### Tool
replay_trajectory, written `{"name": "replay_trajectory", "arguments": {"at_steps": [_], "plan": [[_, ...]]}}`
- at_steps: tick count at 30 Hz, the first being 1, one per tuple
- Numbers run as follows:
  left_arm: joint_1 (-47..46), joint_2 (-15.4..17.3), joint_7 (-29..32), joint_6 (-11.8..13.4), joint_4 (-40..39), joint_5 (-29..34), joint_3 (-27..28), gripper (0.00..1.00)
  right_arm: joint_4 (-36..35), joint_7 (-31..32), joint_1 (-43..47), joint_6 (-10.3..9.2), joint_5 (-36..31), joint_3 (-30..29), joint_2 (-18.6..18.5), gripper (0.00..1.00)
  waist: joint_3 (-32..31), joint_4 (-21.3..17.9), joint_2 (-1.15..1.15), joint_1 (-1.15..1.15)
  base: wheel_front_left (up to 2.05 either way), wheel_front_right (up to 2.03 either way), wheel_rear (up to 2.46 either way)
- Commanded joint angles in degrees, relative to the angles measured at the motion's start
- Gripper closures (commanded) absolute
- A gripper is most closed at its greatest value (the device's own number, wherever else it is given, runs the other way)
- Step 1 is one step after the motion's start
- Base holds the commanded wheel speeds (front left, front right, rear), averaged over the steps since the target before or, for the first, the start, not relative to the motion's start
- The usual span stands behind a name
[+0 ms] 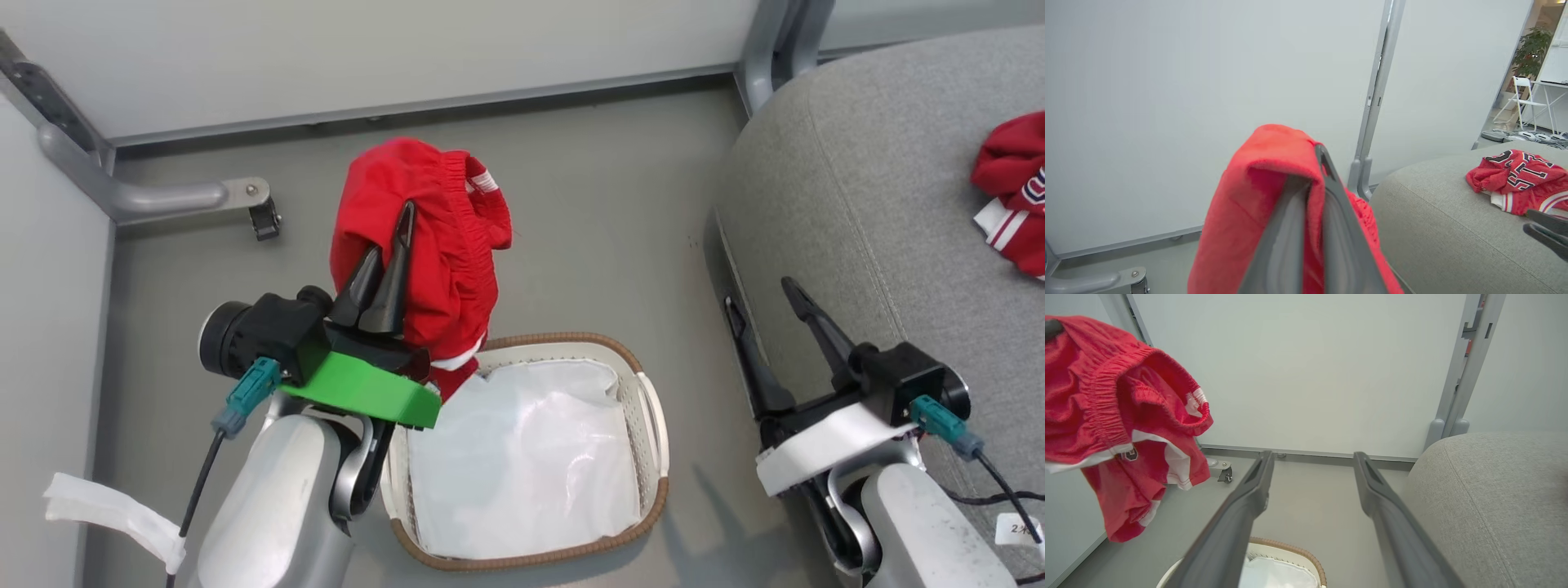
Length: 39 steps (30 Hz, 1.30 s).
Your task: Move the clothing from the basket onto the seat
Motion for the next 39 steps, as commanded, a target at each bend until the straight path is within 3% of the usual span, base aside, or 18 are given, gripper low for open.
{"name": "replay_trajectory", "arguments": {"at_steps": [1,7,15,20,34,39], "plan": [[-0.02,0.52,-0.07,-0.21,-0.98,0.57,-0.12,1.00,0.44,-0.13,1.47,-0.08,0.14,0.31,0.20,0.00,-4.47,2.01,0.00,0.00,0.00,0.00,0.00],[0.18,0.39,-0.06,-0.21,-3.20,0.23,-0.67,1.00,0.13,-0.13,2.94,-0.07,0.79,3.96,1.66,0.00,-6.96,2.36,0.00,0.00,0.00,0.00,0.00],[0.87,-0.69,-0.07,-0.18,-3.54,-0.47,-4.38,1.00,-4.89,-0.13,-3.47,-0.07,6.76,21.31,2.08,0.00,-7.08,3.53,0.00,0.00,0.00,0.00,0.00],[0.46,-1.37,-0.07,-0.18,-2.80,-0.95,-6.49,1.00,-3.65,-0.12,-8.16,-0.08,7.83,25.71,2.99,0.00,-6.50,4.28,0.00,0.00,0.00,0.00,0.00],[-0.88,-2.42,-0.06,-0.18,-2.36,-4.03,-14.23,1.00,7.70,-0.13,-12.04,-0.08,0.44,19.49,7.18,0.00,-5.82,6.71,0.00,0.00,0.00,0.00,0.00],[-1.34,-2.46,-0.07,-0.18,-2.41,-4.81,-15.66,1.00,8.53,-0.12,-9.67,-0.07,2.27,14.98,7.57,0.00,-5.79,7.45,0.00,0.00,0.00,0.00,0.00]]}}
